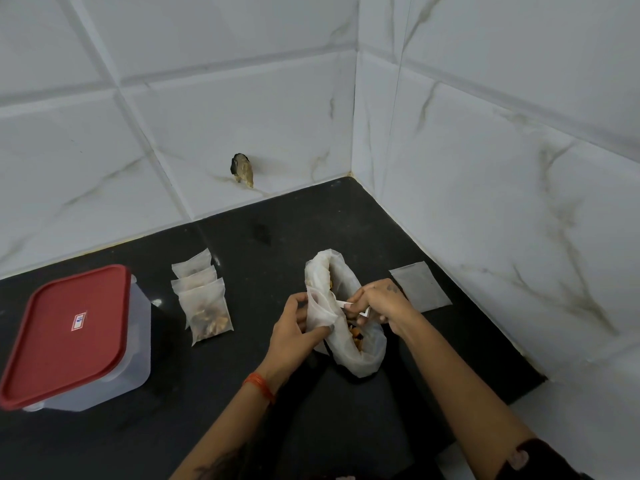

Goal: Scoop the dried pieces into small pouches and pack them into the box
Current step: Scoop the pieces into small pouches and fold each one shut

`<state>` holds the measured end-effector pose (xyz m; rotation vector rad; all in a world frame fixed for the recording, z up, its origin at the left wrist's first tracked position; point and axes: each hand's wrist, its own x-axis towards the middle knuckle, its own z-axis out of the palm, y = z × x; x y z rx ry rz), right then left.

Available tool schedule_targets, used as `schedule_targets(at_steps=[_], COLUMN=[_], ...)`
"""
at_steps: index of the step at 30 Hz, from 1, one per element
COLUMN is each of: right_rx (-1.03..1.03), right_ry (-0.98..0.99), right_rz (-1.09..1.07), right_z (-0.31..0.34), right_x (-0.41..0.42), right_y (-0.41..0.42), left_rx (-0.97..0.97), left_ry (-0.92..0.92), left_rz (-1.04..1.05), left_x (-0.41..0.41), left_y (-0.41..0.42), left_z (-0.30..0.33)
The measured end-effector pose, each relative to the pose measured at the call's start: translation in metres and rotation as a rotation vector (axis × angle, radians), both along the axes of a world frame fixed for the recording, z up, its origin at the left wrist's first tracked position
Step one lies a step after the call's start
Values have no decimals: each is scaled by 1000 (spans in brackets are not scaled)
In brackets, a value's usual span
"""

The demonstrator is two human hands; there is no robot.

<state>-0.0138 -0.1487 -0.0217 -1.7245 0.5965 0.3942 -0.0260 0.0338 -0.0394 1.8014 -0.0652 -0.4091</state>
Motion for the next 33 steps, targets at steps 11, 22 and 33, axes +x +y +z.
schedule_targets(at_steps=[11,22,33], right_rx=[333,374,346], right_ry=[207,155,49], right_rz=[-163,-203,-257], right_z=[-19,-14,8], right_x=[7,0,-21], right_y=[-5,-5,-14], left_rx=[-25,51,91], left_ry=[-11,-28,-113], left_rz=[24,36,11], left_x=[-3,-5,-4], left_y=[7,14,14], left_z=[-2,-1,13])
